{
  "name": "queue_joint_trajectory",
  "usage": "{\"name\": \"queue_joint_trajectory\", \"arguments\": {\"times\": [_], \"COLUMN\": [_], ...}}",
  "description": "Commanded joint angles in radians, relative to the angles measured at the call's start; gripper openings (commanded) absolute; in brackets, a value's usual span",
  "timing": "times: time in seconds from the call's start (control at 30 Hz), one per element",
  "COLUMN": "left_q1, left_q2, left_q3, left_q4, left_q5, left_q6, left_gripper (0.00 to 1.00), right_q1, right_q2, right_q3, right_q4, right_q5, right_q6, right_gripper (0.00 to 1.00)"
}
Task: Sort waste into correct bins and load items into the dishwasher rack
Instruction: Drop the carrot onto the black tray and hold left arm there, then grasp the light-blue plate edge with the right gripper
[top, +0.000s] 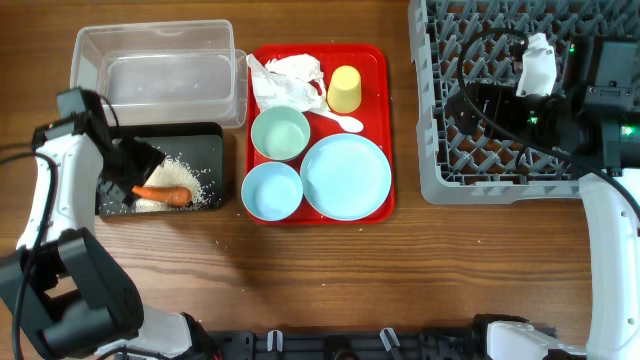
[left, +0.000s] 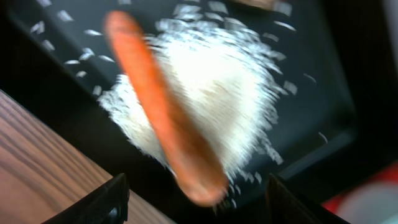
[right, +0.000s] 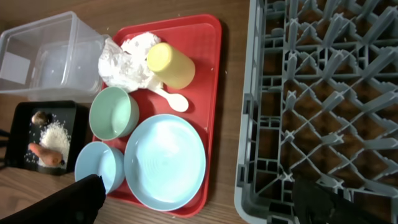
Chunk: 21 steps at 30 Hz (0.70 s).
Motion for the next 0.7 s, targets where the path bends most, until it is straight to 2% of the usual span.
{"name": "queue_joint_trajectory", "arguments": {"times": [0.0,0.1,0.2,0.3,0.4,0.5,0.67], "left_q1": [-0.127,-0.235,-0.290,-0.289,-0.289,-0.289,-0.289], "left_q2": [-0.097,-0.164,-0.174,-0.172,-0.172,-0.172,-0.172], "left_q3": [0.117,0.126,0.126,0.126,0.126,0.126,0.126], "left_q4": [-0.024,0.014,0.028,0.029,0.024,0.024,0.024], "left_q5": [0.034,0.032,0.031,0.022,-0.034,-0.037,-0.044], "left_q6": [0.140,0.139,0.135,0.134,0.132,0.132,0.132], "left_gripper": [0.72,0.75,0.78,0.79,0.82,0.85,0.93], "right_q1": [0.004,0.047,0.186,0.348,0.492,0.560,0.584], "right_q2": [0.002,0.009,0.095,0.223,0.362,0.442,0.458], "right_q3": [0.019,-0.022,-0.068,-0.079,-0.079,-0.114,-0.309], "right_q4": [0.008,0.039,0.060,0.037,-0.053,-0.077,0.126], "right_q5": [-0.076,-0.098,-0.075,0.058,0.271,0.311,0.367], "right_q6": [-0.006,0.023,0.080,0.211,0.406,0.492,0.594], "right_gripper": [1.00,0.95,0.85,0.71,0.67,0.61,0.53]}}
